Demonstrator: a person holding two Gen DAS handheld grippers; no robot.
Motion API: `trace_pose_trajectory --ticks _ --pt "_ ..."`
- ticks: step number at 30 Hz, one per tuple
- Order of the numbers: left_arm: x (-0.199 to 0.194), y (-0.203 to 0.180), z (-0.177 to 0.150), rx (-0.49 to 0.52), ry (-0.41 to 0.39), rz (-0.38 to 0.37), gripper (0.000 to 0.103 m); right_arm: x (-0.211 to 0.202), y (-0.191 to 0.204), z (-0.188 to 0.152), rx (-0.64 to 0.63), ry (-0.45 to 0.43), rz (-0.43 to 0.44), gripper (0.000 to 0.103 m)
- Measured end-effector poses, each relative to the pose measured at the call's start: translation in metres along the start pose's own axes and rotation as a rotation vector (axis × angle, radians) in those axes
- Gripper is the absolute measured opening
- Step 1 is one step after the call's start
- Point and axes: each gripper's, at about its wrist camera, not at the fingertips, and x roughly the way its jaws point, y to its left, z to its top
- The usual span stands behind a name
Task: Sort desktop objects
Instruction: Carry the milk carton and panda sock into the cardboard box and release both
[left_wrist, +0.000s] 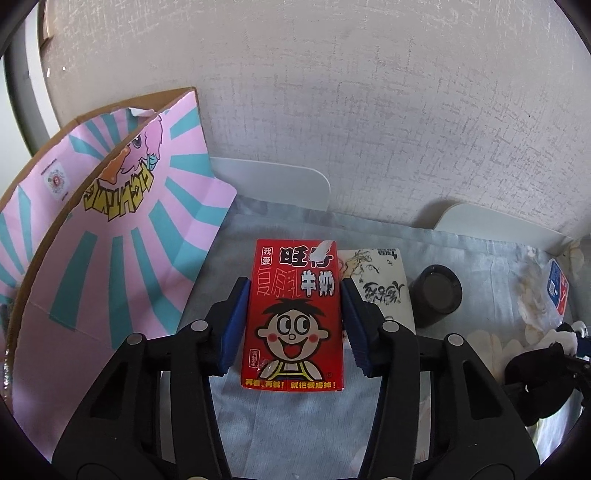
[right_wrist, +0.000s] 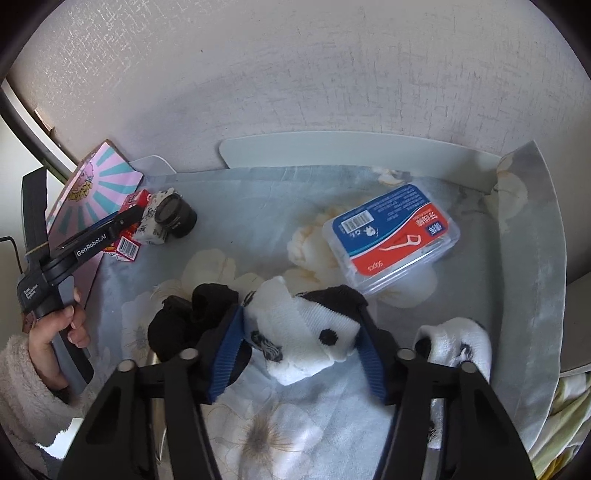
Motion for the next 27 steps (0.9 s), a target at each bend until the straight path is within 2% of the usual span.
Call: trace_pose_trajectory --ticks 2,9,12,18,27 --pt "-0.005 0.003 0.002 -0.005 -0.004 -0.005 0.045 -0.002 0.002 0.000 -0.006 -0.001 0.002 0.045" --pt "-0.033 0.020 0.020 0.012 -0.029 -0.022 0.045 -0.020 0.006 0.004 0.009 -0.031 -0.043 0.044" --pt "-0.056 0.013 0.025 0.026 -0.023 -0.041 0.045 -0.034 0.009 0.008 0.013 -0.044 -0.058 0.044" --pt "-0.095 0.006 0.043 0.116 -0.008 -0.085 0.045 -0.068 0.022 0.022 0.003 -0.066 -0.083 0.044" --pt "-0.171 0.037 0.073 0.151 -0.046 -0.112 0.045 -0.116 0.061 0.052 -0.065 -0.111 -0.129 0.044"
